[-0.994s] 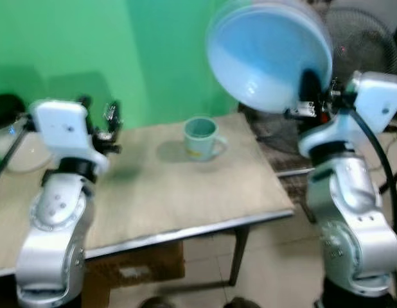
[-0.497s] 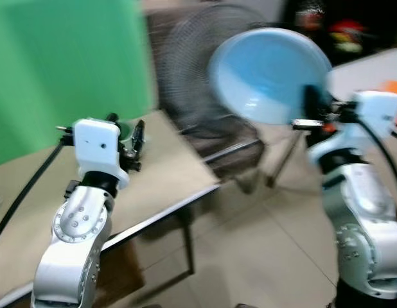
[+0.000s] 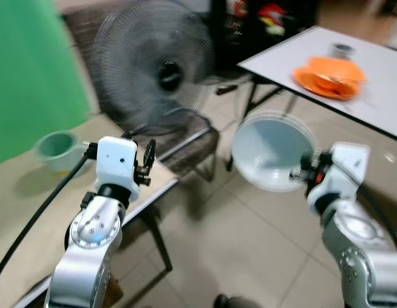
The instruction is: Setting the table
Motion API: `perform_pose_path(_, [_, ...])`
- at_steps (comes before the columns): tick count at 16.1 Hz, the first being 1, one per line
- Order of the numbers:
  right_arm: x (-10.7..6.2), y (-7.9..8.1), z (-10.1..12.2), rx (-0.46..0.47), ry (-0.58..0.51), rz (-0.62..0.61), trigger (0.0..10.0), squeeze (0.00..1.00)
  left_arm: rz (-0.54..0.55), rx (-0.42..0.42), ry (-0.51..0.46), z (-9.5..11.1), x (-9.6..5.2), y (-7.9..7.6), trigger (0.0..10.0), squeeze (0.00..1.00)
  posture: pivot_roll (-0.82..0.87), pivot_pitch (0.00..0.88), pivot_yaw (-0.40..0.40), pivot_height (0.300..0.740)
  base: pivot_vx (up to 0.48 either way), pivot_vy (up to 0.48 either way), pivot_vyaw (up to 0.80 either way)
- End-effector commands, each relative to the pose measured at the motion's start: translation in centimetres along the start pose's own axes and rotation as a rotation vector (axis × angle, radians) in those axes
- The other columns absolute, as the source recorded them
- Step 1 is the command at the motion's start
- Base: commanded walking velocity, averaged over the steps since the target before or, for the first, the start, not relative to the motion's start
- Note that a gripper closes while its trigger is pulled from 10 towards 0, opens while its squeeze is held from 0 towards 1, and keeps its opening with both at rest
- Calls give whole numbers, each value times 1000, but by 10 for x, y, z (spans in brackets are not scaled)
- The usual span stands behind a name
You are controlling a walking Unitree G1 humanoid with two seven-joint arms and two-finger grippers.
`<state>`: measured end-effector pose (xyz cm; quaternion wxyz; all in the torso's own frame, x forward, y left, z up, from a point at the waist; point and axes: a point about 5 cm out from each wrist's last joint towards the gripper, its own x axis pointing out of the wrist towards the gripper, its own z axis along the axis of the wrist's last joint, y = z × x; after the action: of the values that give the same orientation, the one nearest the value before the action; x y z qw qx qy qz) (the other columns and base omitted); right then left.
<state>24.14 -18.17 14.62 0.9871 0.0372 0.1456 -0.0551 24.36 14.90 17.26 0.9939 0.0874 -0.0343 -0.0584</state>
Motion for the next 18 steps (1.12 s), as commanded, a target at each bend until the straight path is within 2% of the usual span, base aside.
perform_pose_path(1, [-1, -2, 12, -16, -59, -12, 10000, 0, 1, -24, -4, -2, 0, -1, 10000, 0, -7, 0, 3, 740, 0, 0, -800])
perform_pose_path(3, [0, 2, 24, -2, -111, -8, 10000, 0, 12, -30, 22, -9, -3, 1, 10000, 0, -4, 0, -5, 740, 0, 0, -800])
perform_pose_path(11, [2, 3, 20, -29, -94, -17, 10000, 0, -11, -37, 20, -11, -6, -2, 10000, 0, 14, 0, -34, 740, 0, 0, -800])
perform_pose_path(13, [4, 2, 28, 9, -128, -37, 10000, 0, -43, -41, 24, -12, -4, -7, 10000, 0, 11, 0, -28, 740, 323, 0, -800])
perform_pose_path(16, [4, 2, 31, 22, -148, -32, 10000, 0, -61, -49, 24, -12, -2, -10, 10000, 0, 7, 0, -24, 740, 349, 0, -167])
perform_pose_path(18, [6, 5, 32, -20, -150, -5, 10000, 0, -35, -48, 31, -14, 1, -6, 10000, 0, 3, 0, -21, 740, 364, 0, 0])
